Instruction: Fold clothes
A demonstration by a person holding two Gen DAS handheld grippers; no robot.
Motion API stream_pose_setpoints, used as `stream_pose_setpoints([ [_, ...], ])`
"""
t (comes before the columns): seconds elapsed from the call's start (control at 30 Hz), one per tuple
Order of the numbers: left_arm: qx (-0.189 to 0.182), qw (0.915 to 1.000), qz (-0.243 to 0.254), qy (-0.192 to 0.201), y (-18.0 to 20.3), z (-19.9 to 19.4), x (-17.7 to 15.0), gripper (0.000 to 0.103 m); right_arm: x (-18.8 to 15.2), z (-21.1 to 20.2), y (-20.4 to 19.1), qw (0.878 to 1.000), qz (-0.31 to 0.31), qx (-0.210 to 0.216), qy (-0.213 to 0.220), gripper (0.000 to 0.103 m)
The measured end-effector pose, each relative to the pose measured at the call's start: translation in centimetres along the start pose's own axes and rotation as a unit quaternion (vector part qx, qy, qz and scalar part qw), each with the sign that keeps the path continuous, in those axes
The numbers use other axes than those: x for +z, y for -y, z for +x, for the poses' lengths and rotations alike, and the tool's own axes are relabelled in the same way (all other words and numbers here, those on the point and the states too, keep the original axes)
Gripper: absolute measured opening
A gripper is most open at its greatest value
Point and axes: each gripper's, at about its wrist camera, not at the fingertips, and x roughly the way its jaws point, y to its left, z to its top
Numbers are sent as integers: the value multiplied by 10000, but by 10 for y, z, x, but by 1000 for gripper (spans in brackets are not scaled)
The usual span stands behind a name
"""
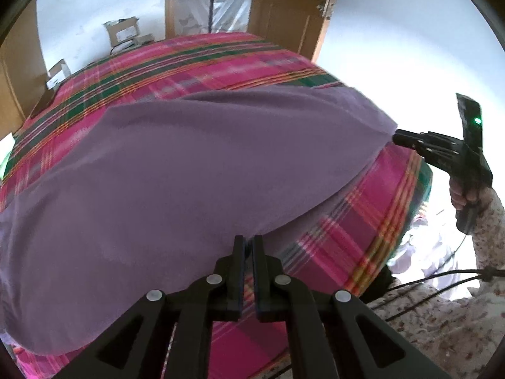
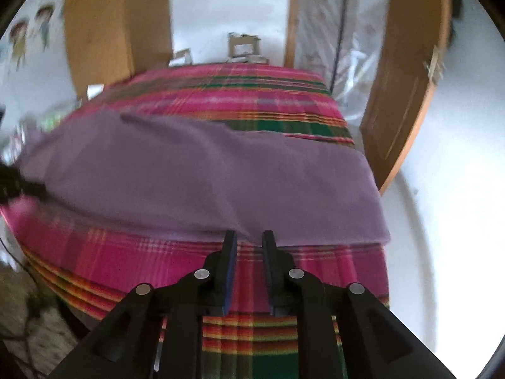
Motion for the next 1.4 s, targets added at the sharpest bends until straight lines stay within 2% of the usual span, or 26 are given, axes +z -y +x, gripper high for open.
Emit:
stream_pose_setpoints([
  [0.17,-297,9991,235,208,9,-11,5,5,2,-8,28,9986,516,4,116,19],
  [0.37,-341,9989,164,267,7,-4,24,5,11,4,65,9937,981,-516,139,26],
  [0.43,-378,9990,66,225,5,3,30,5,15,12,78,9912,1152,-636,131,31],
  [0.6,-462,9988,-77,129,4,21,40,5,28,36,108,9880,1433,-579,-40,32],
  [0.8,-556,9981,-241,55,0,31,46,5,46,61,115,9919,1133,-534,-198,34],
  [1.03,-557,9981,-242,-120,-2,40,47,5,55,77,143,9837,1782,26,-242,34],
  [1.2,-563,9978,-330,-146,-5,44,47,5,61,83,143,9830,1818,-1,-247,34],
  [1.37,-581,9975,-374,-168,-6,49,46,5,64,82,142,9826,1825,-259,-219,18],
  [1.4,-587,9974,-374,-164,-6,50,46,5,65,82,142,9825,1819,-323,-214,7],
])
